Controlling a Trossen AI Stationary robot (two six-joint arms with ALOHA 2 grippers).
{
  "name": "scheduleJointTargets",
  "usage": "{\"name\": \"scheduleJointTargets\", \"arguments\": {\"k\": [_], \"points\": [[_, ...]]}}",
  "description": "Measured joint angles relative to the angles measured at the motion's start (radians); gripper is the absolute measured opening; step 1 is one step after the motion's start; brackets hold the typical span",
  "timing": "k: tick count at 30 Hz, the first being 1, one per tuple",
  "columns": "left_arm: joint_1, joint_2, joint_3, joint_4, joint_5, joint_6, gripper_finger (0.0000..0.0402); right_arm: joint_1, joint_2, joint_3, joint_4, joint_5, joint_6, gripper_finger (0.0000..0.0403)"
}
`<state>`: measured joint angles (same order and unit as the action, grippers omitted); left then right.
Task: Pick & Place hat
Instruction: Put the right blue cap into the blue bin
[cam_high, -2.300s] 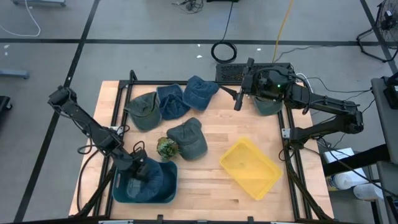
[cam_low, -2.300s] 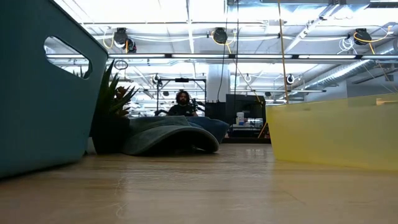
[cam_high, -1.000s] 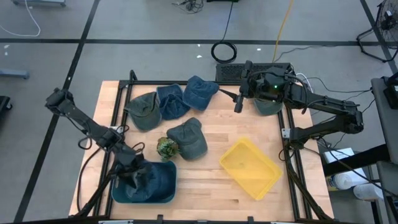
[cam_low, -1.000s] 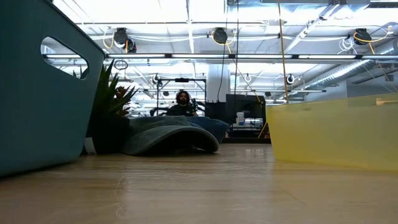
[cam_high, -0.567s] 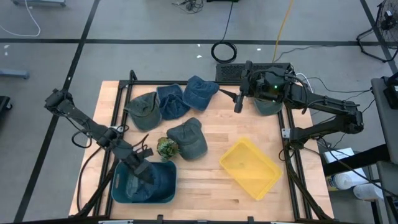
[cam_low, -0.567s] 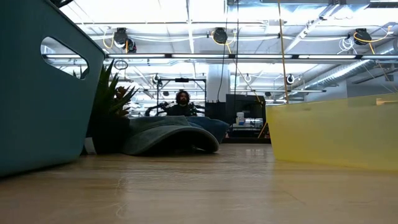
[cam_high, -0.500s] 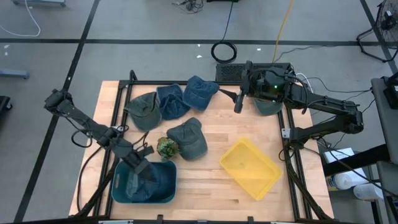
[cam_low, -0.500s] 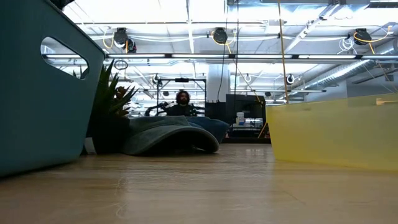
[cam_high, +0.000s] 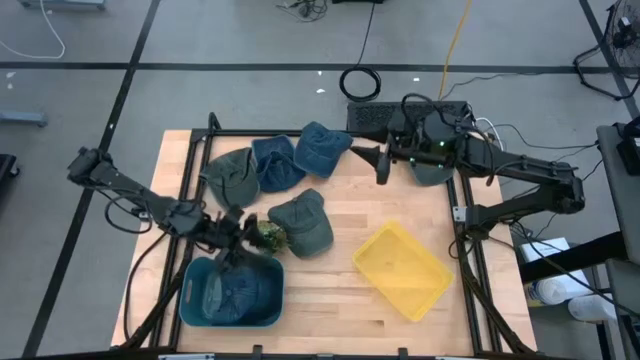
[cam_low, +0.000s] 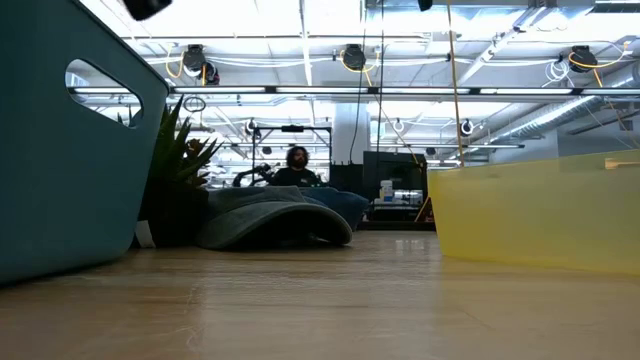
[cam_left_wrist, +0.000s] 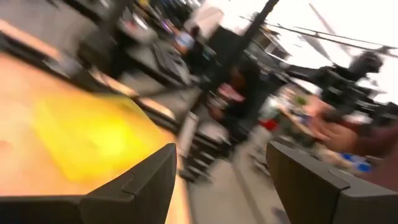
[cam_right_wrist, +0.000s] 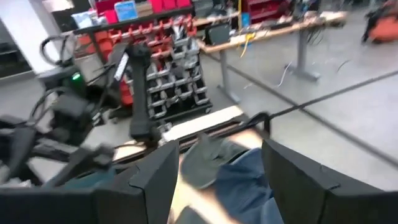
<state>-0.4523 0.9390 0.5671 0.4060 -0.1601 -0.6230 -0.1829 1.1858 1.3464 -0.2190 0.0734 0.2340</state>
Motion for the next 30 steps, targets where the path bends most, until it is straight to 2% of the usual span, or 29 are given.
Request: {"name": "scheduleJointTargets", "arguments": {"k": [3,8,15,21,24,30], "points": [[0.026,0.000,0.000,-0.001,-0.075,0.078,0.0257,0.030,0.000,0.000,-0.028,0.001,0.041,0.0219],[0.092,0.000,0.000,0.004,-0.117,0.193,0.0257,0.076,0.000,0.000,-0.078,0.002,0.097,0.0219],[0.171,0.000,0.000,0.016,-0.140,0.204,0.0257,0.131,0.005,-0.003,-0.100,0.003,0.121,0.0219],[0.222,0.000,0.000,0.065,-0.140,0.210,0.0257,0.161,0.007,-0.065,-0.075,0.009,0.121,0.0219],[0.240,0.000,0.000,0.105,-0.135,0.210,0.0257,0.166,0.007,-0.143,0.033,0.009,0.152,0.0219],[0.257,0.000,0.000,0.131,-0.086,0.200,0.0257,0.165,0.017,-0.367,0.441,0.008,0.309,0.0219]]}}
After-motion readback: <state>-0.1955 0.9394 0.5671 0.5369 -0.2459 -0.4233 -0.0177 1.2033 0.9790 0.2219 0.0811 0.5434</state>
